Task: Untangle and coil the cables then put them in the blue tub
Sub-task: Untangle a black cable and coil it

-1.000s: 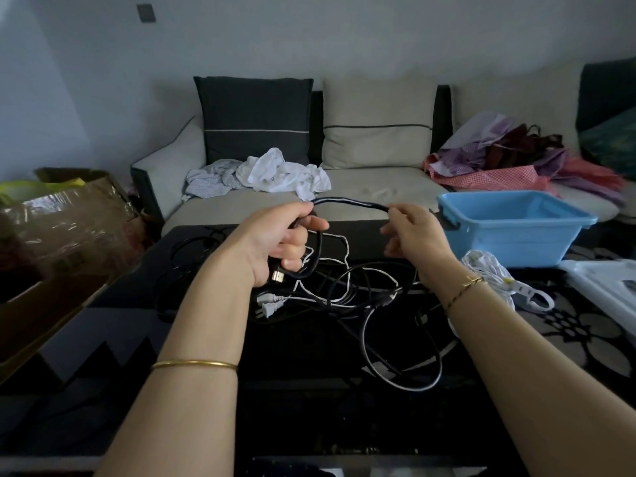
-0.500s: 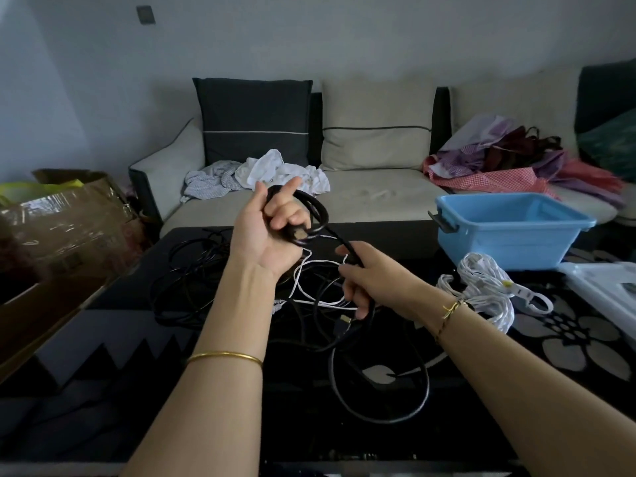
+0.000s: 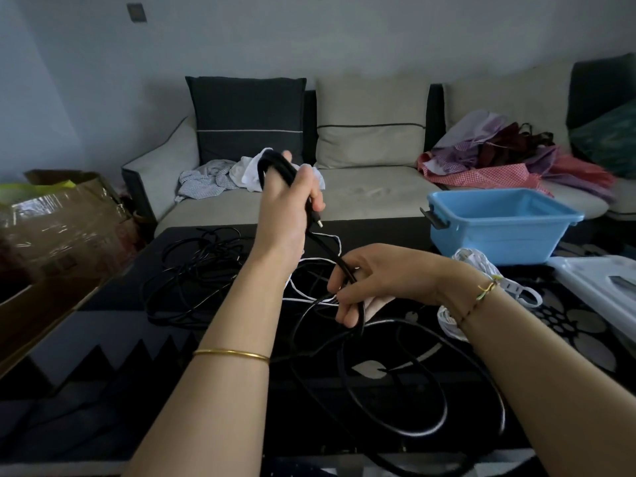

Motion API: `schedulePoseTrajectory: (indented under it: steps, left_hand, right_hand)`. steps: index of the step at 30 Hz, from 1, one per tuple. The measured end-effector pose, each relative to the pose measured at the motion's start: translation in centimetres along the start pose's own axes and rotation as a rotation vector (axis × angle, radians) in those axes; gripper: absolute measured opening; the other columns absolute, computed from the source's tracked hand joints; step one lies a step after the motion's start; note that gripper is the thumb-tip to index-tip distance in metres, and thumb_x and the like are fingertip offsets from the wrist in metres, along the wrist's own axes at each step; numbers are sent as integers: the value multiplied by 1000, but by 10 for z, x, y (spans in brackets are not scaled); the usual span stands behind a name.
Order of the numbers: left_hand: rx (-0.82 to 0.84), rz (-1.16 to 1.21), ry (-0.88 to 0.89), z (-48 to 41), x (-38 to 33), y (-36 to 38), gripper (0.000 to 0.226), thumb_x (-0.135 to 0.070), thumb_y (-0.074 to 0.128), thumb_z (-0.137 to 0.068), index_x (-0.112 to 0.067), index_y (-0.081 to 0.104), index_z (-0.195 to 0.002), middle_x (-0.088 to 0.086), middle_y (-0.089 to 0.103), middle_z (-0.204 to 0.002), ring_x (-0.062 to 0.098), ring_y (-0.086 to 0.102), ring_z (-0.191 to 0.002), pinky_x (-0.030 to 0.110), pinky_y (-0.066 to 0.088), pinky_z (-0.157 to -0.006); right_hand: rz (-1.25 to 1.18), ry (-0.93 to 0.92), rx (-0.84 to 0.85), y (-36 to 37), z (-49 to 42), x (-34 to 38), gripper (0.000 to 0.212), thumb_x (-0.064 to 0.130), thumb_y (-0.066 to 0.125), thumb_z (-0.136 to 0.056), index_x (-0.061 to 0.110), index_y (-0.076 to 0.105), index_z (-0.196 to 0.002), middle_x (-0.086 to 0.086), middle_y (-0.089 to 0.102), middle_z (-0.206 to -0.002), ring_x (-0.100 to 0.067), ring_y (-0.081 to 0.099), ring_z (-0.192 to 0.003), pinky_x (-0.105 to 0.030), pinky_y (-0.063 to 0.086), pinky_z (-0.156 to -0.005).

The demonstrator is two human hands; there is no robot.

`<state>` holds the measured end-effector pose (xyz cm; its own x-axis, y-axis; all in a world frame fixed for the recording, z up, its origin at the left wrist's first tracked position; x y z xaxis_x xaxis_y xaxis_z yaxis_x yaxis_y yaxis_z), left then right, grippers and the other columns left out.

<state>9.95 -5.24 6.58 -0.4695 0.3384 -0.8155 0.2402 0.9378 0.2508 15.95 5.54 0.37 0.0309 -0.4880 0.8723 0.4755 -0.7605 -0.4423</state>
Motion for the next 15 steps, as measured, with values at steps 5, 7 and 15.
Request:
schedulePoseTrajectory:
  steps: [5,7,15]
  left_hand:
    - [133,-556,144,10,-5,20,21,-17,45,-99,-37,39,-98,5,48,-83,13,47,-75,30,45,-76]
    - [182,-790,153,13,0,27,25,-21,47,-99,-25,44,-124,-1,51,-97,15,53,-90,33,44,-82]
    - [207,-1566,147,10,3,21,34,-15,47,-98,-12,38,-130,-7,39,-62,25,47,-66,30,29,-59]
  right_hand:
    - [299,-6,-101,-7,1,10,17,10,60,-89,4,56,-104,-8,69,-70,-7,57,-53,-18,43,-53]
    - [375,-20,-155,-9,2,17,14,9,62,-86,2,58,-98,-5,67,-65,-5,53,-48,-13,41,-51]
    - [879,26,-646,-27,3,41,8,14,59,-82,17,52,-84,3,45,-81,-22,46,-82,-32,36,-70]
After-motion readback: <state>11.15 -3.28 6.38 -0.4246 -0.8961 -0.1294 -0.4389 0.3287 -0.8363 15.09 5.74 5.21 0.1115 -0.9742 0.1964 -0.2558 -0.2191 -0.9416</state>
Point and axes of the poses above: each hand's wrist, its own z-axis away from the middle knuckle, its own y-axis out of the palm, x = y × z, the point moved 6 cm from there along -z, towards the middle knuckle
